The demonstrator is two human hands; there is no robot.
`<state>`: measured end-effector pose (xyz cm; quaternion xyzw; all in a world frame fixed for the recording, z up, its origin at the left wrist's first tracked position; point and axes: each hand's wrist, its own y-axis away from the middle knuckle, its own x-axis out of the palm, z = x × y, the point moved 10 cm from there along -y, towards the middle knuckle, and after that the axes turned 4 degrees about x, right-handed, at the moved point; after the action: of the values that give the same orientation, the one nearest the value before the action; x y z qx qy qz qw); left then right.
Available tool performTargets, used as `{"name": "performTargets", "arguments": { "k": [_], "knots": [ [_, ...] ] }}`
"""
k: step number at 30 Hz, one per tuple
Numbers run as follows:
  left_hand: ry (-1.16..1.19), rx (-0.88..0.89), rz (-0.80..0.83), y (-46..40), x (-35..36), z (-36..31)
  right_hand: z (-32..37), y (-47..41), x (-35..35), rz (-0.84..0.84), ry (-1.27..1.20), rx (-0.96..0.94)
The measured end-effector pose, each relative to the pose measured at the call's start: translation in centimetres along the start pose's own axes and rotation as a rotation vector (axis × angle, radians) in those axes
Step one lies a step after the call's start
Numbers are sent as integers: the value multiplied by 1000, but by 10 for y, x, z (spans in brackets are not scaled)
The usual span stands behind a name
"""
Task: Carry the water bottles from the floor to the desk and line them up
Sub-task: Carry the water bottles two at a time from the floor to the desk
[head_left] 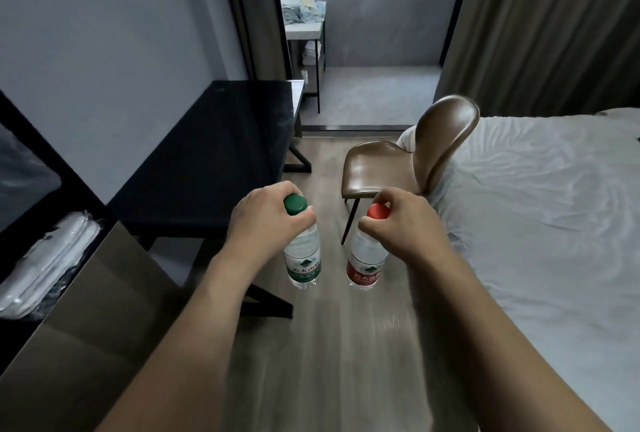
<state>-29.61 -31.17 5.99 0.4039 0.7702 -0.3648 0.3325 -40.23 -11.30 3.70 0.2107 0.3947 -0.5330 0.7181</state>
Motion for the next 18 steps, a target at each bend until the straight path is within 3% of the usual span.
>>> {"name": "performTargets", "arguments": {
  "k": [18],
  "knots": [
    [7,-60,-31,-314,97,23,-21,-333,36,75,-7,-77]
  ]
}}
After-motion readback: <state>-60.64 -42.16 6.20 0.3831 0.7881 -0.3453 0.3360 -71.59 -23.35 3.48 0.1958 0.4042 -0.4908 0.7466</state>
